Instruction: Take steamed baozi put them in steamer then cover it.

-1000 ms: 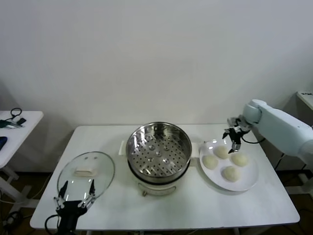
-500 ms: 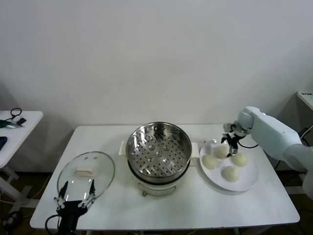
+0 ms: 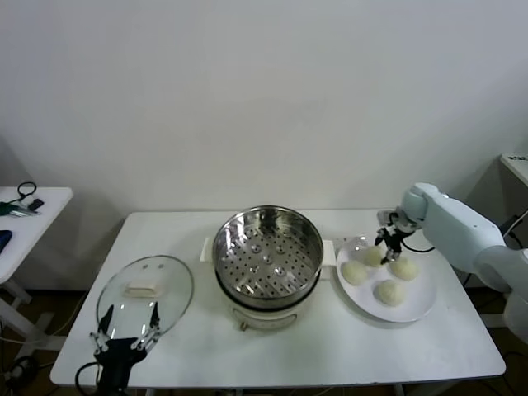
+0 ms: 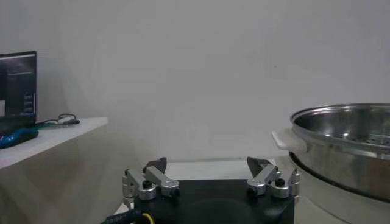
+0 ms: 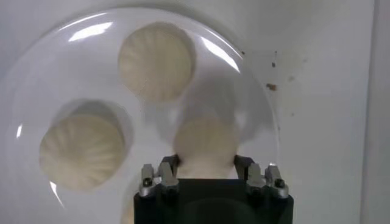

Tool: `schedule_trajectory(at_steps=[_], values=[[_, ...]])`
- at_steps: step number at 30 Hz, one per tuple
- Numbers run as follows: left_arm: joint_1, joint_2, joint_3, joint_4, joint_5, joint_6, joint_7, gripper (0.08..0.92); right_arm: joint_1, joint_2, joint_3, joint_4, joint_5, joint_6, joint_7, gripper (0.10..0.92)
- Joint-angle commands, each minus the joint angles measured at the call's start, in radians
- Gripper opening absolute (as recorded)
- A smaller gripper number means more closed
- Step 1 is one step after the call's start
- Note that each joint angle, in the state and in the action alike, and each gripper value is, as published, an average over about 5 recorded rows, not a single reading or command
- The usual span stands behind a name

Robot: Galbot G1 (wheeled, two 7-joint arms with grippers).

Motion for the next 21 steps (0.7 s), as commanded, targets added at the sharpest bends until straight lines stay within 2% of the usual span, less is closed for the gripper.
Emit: schedule_trajectory(at_steps=[1, 8, 13, 17, 21], values=[[0.002, -0.001, 0.003, -0.003, 0.005, -0.002, 0.0, 0.823, 0.041, -0.019, -0.018, 0.057, 0.082, -0.001, 0.01, 0.62], [0.006, -0.002, 0.004, -0.01, 0.012, -0.005, -0.001, 0.823, 0.182, -0.105, -0.118, 0.228, 0.24, -0.033, 0.009, 0.619], [0.006, -0.001, 0.007, -0.011, 0.017, -0.006, -0.002, 0.823, 0.374, -0.169, -0.248, 0.409, 0.435, -0.098, 0.015, 0.619], [0.005, 0.001, 0.013, -0.011, 0.027, -0.006, -0.002, 0.823, 0.585, -0.176, -0.385, 0.54, 0.604, -0.165, 0.016, 0.619], [0.007, 0.004, 0.013, -0.012, 0.03, -0.007, -0.002, 0.823, 0.745, -0.139, -0.482, 0.655, 0.709, -0.184, 0.011, 0.619]])
